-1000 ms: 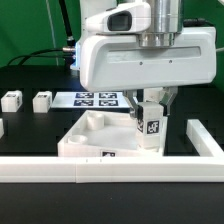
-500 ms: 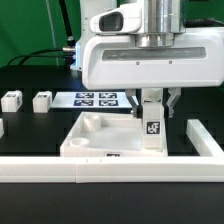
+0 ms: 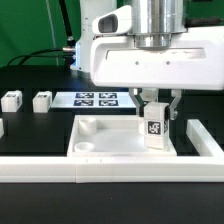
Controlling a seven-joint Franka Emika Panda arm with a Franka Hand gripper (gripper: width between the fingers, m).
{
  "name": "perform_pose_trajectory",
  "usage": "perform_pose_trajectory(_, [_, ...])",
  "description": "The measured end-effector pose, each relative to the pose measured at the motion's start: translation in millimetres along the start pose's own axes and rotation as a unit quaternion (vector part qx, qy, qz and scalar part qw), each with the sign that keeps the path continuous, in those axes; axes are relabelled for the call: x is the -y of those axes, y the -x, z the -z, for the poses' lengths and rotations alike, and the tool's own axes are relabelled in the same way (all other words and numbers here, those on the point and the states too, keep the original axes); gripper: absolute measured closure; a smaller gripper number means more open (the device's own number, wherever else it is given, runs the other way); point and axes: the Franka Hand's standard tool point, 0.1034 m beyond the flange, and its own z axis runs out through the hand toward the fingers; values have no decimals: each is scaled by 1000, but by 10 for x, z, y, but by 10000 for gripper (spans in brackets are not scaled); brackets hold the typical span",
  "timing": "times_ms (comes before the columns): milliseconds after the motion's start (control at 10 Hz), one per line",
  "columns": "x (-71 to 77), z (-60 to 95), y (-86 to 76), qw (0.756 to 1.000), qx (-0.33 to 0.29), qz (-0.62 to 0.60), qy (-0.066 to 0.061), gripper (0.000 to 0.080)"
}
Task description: Assemble square table
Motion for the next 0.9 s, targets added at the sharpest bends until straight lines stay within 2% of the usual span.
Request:
perform_pose_trajectory(300, [60, -4, 51, 989, 2, -145, -1, 509])
perform_pose_trajectory(500, [112, -3, 93, 970, 3, -245, -2, 508])
perform_pose_trajectory(800, [125, -3, 106, 960, 5, -281, -2, 508])
perform_pose_trajectory(900, [127, -6, 113, 965, 5, -264, -1, 436])
